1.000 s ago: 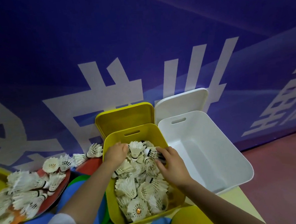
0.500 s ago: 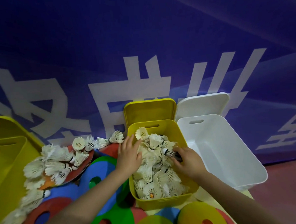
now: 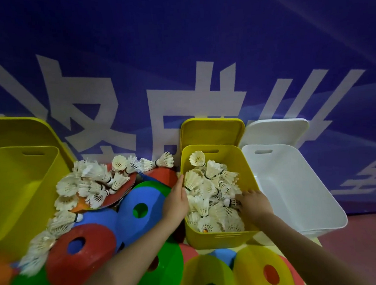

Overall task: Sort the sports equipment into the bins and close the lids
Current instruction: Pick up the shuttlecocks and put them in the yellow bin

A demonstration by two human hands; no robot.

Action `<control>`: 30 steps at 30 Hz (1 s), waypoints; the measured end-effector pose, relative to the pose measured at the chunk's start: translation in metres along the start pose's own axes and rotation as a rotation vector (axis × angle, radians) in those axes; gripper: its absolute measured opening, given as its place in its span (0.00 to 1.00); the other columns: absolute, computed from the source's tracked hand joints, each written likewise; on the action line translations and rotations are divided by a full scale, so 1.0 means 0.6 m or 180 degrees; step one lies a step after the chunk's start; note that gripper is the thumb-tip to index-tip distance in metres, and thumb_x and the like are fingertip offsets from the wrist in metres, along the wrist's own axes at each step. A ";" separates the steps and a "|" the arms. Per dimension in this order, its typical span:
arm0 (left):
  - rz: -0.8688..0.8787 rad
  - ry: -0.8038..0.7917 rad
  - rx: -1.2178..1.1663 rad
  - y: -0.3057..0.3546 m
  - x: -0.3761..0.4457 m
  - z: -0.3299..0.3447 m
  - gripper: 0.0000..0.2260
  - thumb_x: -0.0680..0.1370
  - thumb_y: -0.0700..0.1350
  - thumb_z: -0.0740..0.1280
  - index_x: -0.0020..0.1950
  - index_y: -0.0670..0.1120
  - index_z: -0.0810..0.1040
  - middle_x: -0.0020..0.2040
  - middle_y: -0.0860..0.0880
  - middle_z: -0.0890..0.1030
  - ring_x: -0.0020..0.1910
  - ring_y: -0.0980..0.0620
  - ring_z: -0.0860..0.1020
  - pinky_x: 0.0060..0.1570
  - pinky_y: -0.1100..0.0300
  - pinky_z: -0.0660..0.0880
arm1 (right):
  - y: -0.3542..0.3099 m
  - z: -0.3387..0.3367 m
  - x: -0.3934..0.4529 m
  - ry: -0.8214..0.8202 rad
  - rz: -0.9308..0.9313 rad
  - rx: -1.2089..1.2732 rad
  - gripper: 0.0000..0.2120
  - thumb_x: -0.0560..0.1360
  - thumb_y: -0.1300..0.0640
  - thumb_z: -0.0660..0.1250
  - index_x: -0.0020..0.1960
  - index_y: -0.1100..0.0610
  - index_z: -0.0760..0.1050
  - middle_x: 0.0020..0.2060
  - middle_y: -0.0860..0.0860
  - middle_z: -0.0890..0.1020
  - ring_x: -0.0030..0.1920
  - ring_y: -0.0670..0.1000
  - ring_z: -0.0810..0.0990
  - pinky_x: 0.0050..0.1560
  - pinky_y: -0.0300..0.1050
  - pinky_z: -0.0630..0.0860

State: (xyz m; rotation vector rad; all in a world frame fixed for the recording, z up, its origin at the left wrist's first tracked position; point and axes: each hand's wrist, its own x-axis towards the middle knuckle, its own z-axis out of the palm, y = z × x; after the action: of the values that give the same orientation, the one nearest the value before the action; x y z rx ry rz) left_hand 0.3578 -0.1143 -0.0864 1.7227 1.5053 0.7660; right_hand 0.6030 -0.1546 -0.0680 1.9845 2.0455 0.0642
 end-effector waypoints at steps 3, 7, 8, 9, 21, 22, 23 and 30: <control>0.0227 -0.0317 0.0151 -0.004 0.001 -0.023 0.23 0.83 0.50 0.53 0.78 0.55 0.53 0.75 0.51 0.64 0.63 0.49 0.73 0.53 0.59 0.73 | 0.000 -0.001 -0.006 0.0183 0.0030 0.0470 0.18 0.79 0.44 0.55 0.65 0.49 0.71 0.58 0.49 0.77 0.60 0.53 0.72 0.60 0.46 0.67; 0.0588 -0.0581 0.0473 -0.031 -0.002 -0.079 0.23 0.82 0.52 0.55 0.77 0.55 0.56 0.76 0.52 0.62 0.68 0.51 0.70 0.60 0.57 0.72 | -0.023 -0.009 -0.012 0.0452 0.0366 0.1637 0.22 0.78 0.46 0.61 0.70 0.52 0.68 0.62 0.52 0.76 0.64 0.54 0.71 0.61 0.47 0.69; 0.0585 -0.0577 0.0452 -0.042 -0.001 -0.096 0.23 0.82 0.52 0.56 0.77 0.55 0.57 0.75 0.52 0.62 0.67 0.51 0.70 0.61 0.56 0.72 | -0.035 -0.016 -0.010 0.0535 0.0441 0.1917 0.22 0.78 0.47 0.62 0.70 0.52 0.68 0.62 0.52 0.76 0.63 0.53 0.71 0.60 0.47 0.69; 0.0569 -0.0562 0.0436 -0.054 0.004 -0.112 0.23 0.82 0.52 0.57 0.76 0.56 0.57 0.75 0.52 0.64 0.66 0.52 0.71 0.61 0.55 0.72 | -0.051 -0.026 -0.007 0.0609 0.0482 0.2132 0.21 0.78 0.48 0.62 0.70 0.52 0.69 0.61 0.52 0.76 0.63 0.52 0.72 0.58 0.46 0.70; 0.0516 0.0548 0.1058 -0.154 0.091 -0.318 0.17 0.78 0.47 0.64 0.66 0.47 0.74 0.62 0.47 0.76 0.61 0.46 0.74 0.60 0.53 0.71 | -0.274 -0.145 0.130 0.1160 -0.0130 0.2926 0.20 0.76 0.54 0.65 0.67 0.53 0.71 0.58 0.51 0.78 0.58 0.50 0.76 0.56 0.42 0.72; 0.0466 0.0624 0.1171 -0.163 0.096 -0.333 0.17 0.77 0.47 0.65 0.66 0.47 0.74 0.61 0.46 0.76 0.62 0.45 0.73 0.61 0.52 0.70 | -0.287 -0.149 0.145 0.1118 -0.0187 0.2802 0.20 0.76 0.53 0.65 0.67 0.54 0.71 0.58 0.51 0.78 0.59 0.51 0.76 0.58 0.43 0.71; 0.0398 0.0659 0.1251 -0.174 0.101 -0.349 0.18 0.77 0.48 0.66 0.67 0.47 0.74 0.62 0.46 0.76 0.63 0.45 0.72 0.62 0.52 0.70 | -0.299 -0.150 0.161 0.1064 -0.0261 0.2639 0.20 0.76 0.53 0.64 0.67 0.54 0.71 0.59 0.51 0.77 0.60 0.52 0.75 0.59 0.44 0.71; -0.0193 0.0400 0.1019 -0.234 0.160 -0.417 0.28 0.75 0.55 0.69 0.73 0.48 0.66 0.70 0.47 0.67 0.69 0.48 0.66 0.66 0.55 0.64 | -0.343 -0.146 0.264 0.0766 0.0069 0.2056 0.24 0.73 0.54 0.65 0.68 0.56 0.70 0.64 0.55 0.74 0.65 0.56 0.70 0.66 0.49 0.67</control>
State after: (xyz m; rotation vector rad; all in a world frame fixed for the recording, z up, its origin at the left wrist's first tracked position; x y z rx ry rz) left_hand 0.0891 0.0226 -0.0614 1.8768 1.8383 0.6378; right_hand 0.3809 0.0056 -0.0598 2.4627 2.4133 -0.4263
